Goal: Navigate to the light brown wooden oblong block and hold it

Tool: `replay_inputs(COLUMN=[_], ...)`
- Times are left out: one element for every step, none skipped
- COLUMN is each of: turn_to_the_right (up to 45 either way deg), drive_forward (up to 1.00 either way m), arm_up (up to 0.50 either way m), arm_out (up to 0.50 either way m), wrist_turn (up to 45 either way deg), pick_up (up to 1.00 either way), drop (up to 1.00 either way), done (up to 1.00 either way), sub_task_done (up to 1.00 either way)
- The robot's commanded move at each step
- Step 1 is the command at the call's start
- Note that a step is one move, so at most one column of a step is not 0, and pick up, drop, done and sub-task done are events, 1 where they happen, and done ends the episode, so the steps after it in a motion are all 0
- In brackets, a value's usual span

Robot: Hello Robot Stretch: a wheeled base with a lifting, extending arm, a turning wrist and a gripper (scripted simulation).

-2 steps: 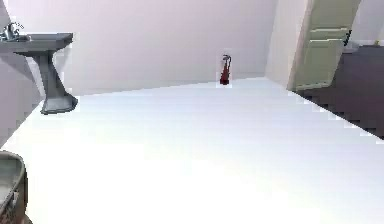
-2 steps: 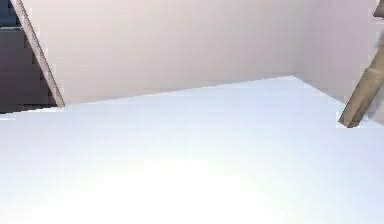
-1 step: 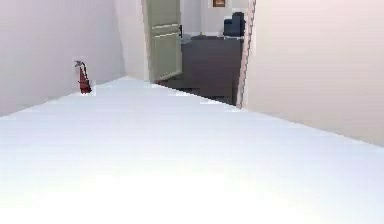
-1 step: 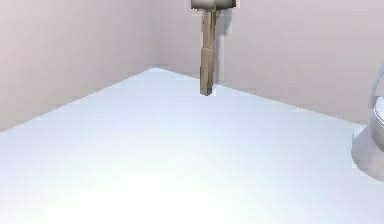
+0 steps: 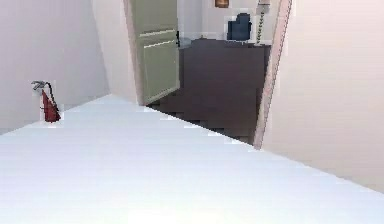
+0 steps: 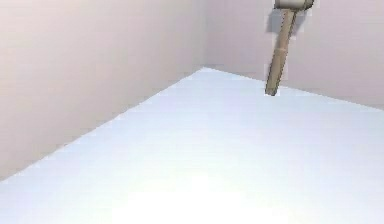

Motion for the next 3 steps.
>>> replay_inputs(turn_to_the_right=[0.0, 0.0, 24.0], drive_forward=[1.0, 0.95, 0.0], arm_up=[0.0, 0.0, 0.0], arm_out=[0.0, 0.0, 0.0], wrist_turn=[0.0, 0.0, 0.0], pick_up=[0.0, 0.0, 0.0], drop=[0.0, 0.0, 0.0], done=[0.0, 0.0, 0.0], sub_task_done=[0.0, 0.0, 0.0])
